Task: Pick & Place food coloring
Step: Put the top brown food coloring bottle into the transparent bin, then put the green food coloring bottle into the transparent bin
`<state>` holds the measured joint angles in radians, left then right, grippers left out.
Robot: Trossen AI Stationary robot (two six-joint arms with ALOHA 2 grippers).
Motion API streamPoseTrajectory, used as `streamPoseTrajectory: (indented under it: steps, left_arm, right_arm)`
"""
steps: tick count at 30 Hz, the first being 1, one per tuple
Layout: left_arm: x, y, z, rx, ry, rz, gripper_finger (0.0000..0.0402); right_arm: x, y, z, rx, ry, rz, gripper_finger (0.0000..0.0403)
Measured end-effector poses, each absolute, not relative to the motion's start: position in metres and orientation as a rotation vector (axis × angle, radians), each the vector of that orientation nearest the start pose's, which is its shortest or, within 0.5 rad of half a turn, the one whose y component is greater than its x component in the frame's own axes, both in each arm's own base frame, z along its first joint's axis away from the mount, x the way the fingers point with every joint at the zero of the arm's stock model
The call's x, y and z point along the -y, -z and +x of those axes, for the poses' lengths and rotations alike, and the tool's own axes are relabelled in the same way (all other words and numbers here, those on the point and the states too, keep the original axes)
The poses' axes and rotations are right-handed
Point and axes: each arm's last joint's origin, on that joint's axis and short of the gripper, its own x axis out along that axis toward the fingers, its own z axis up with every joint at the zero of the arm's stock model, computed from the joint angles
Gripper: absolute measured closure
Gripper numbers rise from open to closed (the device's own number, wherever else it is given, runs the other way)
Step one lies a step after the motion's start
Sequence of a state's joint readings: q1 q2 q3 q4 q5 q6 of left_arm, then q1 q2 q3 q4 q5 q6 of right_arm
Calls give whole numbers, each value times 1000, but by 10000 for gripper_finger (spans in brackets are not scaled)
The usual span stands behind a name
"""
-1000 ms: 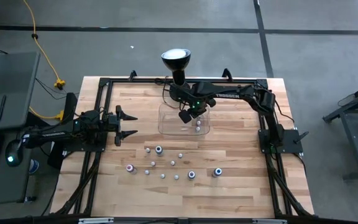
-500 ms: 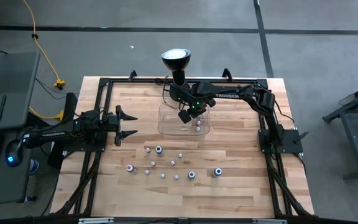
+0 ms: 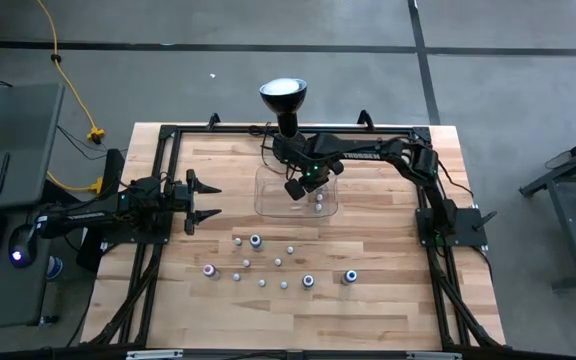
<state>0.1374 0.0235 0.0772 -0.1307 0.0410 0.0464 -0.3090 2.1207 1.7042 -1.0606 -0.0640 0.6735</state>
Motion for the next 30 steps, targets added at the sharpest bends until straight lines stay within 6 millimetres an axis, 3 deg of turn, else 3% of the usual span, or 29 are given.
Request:
streamPoseTrajectory:
  steps: [20, 30]
  left_arm:
    - [-12, -175, 93, -79, -94, 40, 124]
    - [-12, -175, 93, -79, -94, 40, 124]
  right_arm:
    - [123, -189, 395, -1366, 682, 787, 289]
    - [118, -229, 383, -1291, 661, 702, 238]
